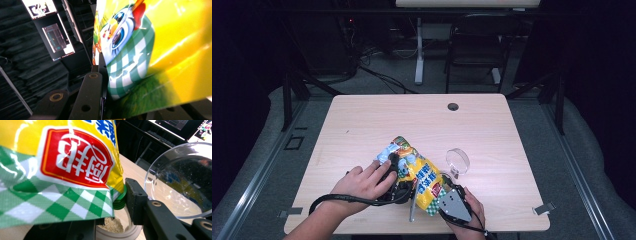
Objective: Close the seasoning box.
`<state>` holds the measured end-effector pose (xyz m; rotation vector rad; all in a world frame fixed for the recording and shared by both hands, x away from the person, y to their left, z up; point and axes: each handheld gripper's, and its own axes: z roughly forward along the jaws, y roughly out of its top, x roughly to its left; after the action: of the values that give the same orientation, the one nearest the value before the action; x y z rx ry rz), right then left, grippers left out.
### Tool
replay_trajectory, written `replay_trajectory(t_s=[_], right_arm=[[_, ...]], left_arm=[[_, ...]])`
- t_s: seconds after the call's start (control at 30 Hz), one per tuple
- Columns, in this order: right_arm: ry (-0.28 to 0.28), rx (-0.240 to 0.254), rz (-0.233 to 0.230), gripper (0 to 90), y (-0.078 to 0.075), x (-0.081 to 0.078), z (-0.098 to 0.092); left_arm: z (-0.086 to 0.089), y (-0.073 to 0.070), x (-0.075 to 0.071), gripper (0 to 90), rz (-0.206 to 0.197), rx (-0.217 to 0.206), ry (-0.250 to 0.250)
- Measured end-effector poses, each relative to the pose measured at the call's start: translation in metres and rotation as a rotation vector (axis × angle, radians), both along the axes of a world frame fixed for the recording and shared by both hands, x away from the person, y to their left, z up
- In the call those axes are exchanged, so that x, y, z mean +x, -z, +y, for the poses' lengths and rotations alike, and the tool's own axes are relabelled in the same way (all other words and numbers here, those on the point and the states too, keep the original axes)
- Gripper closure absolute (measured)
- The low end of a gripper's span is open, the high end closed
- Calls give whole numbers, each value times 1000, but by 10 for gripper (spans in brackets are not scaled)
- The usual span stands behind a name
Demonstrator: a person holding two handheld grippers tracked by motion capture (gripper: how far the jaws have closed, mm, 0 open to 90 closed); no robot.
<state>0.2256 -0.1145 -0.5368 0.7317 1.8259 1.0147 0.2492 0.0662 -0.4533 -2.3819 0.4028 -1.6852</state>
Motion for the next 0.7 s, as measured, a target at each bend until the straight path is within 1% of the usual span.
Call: replay_trajectory(t_s=[0.03, 0.07, 0.13, 0.2, 0.4, 0.5, 0.63, 0.7], right_arm=[[-1, -1, 0, 708, 0, 0, 0], [-2, -4, -4, 708, 0, 0, 0], [-2, -7, -9, 708, 0, 0, 0], [-3, -10, -10, 708, 0, 0, 1], [-7, -27, -16, 708, 1, -1, 2], [-7, -25, -23, 708, 0, -1, 2], [-4, -28, -20, 707, 0, -1, 2], [-3, -26, -20, 708, 0, -1, 1]], left_arm=[[1, 1, 0, 815, 13, -20, -14], [2, 2, 0, 815, 17, -37, -19], [4, 4, 0, 815, 24, -45, -22], [6, 6, 0, 815, 35, -65, -24], [10, 11, 0, 815, 53, -101, -40], [11, 13, 0, 815, 61, -132, -49], [12, 16, 0, 816, 71, -153, -58], [13, 18, 0, 816, 81, -180, -65]])
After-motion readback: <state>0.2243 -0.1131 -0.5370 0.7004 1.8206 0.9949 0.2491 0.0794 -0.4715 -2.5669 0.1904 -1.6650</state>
